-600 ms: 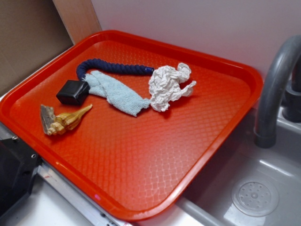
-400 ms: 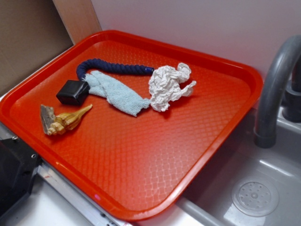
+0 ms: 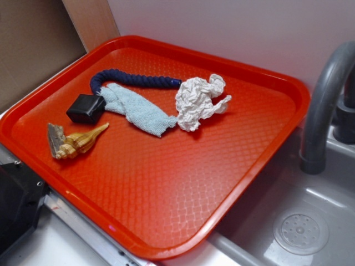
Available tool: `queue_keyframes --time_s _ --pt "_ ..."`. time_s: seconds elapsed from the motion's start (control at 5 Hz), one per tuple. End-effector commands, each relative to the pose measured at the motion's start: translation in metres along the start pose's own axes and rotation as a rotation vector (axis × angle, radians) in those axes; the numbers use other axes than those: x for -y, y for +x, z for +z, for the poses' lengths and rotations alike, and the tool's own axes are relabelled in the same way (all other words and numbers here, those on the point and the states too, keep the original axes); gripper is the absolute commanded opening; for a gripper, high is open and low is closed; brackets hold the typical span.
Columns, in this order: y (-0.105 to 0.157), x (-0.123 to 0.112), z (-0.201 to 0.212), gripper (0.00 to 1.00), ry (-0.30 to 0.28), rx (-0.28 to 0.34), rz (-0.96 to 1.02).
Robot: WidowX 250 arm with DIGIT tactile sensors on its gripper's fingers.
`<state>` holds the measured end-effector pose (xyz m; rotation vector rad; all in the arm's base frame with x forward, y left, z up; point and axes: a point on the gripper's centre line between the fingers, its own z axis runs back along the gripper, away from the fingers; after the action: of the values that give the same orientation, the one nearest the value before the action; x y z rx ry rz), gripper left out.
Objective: Grab the shell.
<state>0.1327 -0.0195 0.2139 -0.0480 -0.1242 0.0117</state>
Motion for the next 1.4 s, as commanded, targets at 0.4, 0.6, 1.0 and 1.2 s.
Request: queue_keyframes --time_s 0.4,0.6,1.0,1.2 --pt "0.001 -0.022 -0.115 1.00 0.067 -0.086 -0.140" --pt "0.004 -0.026 -0.151 1.00 0.062 -0.135 -0.182" --pt "-0.004 -0.008 -0.201 1.00 0.034 -0.249 -0.299" --pt "-0.011 -0.006 -0.210 0.97 0.060 -0.282 -0.278"
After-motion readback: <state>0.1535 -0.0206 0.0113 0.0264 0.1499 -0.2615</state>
